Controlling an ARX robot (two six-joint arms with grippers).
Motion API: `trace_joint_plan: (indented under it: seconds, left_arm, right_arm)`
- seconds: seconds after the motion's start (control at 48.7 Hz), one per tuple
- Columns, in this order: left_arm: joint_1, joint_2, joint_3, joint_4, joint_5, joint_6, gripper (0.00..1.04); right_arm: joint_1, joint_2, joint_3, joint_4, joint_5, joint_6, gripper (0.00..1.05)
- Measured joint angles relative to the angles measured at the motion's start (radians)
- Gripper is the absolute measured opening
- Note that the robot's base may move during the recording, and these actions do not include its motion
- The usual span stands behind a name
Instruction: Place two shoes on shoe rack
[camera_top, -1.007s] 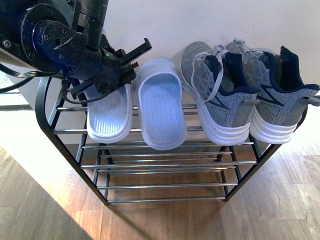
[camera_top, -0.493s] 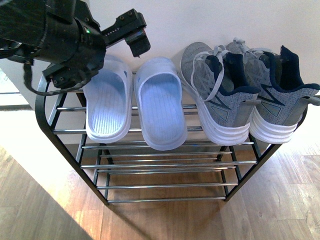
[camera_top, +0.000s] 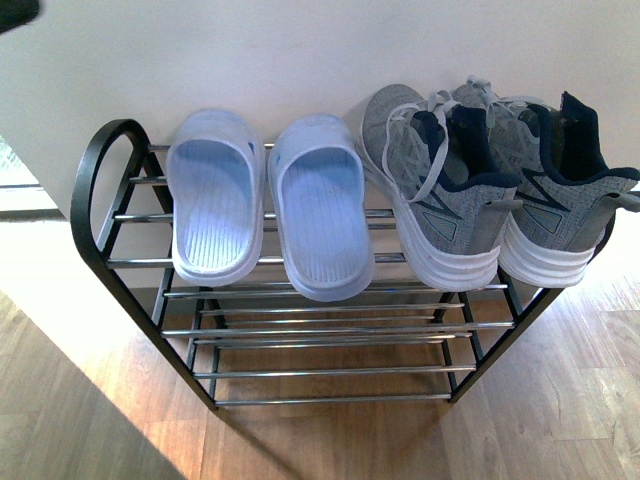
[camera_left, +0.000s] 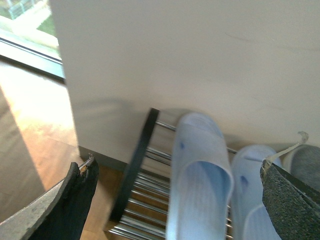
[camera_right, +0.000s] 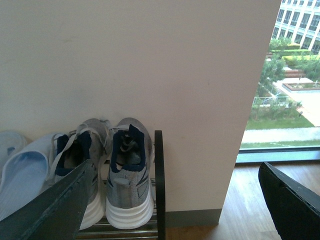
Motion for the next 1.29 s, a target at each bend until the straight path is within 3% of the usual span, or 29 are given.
trace_joint_plan:
  seconds: [0.267,0.349,0.432,0.534,0.802,0.925,1.007,1.171,1.295]
  left_arm:
    - [0.037,-0.186,-0.097,-0.034,-0.031,0.036,0.95]
    - [0.072,-0.175,-0.215,0.294,0.124,0.215,0.79]
    - [0.100,-0.209,-0.305,0.468,0.183,0.369,0.63]
    - [0.142,-0.295,-0.366,0.479,0.211,0.447,0.41]
    - [0.198,-0.446,-0.461,0.413,0.271,0.475,0.01]
    - [0.222,-0.531,-0.494,0.363,0.291,0.480,0.01]
    - [0.286,-0.592,-0.515,0.320,0.373,0.483,0.01]
    - [0.309,-0.628,-0.560,0.341,0.375,0.483,0.01]
    - [0.309,-0.711,-0.572,0.261,0.381,0.483,0.01]
  right_arm:
    - [0.000,0.000,0.000,0.000,0.000,0.000,0.96]
    - [0.000,0.000,0.000,0.000,0.000,0.000,0.96]
    - [0.000,0.000,0.000,0.000,0.000,0.000,0.96]
    - [0.000,0.000,0.000,0.000,0.000,0.000,0.96]
    - [0.000,0.000,0.000,0.000,0.000,0.000,0.96]
    - [0.000,0.000,0.000,0.000,0.000,0.000,0.96]
    - [0.000,0.000,0.000,0.000,0.000,0.000,0.96]
    - [0.000,0.000,0.000,0.000,0.000,0.000,0.96]
    - [0.000,0.000,0.000,0.000,0.000,0.000,0.96]
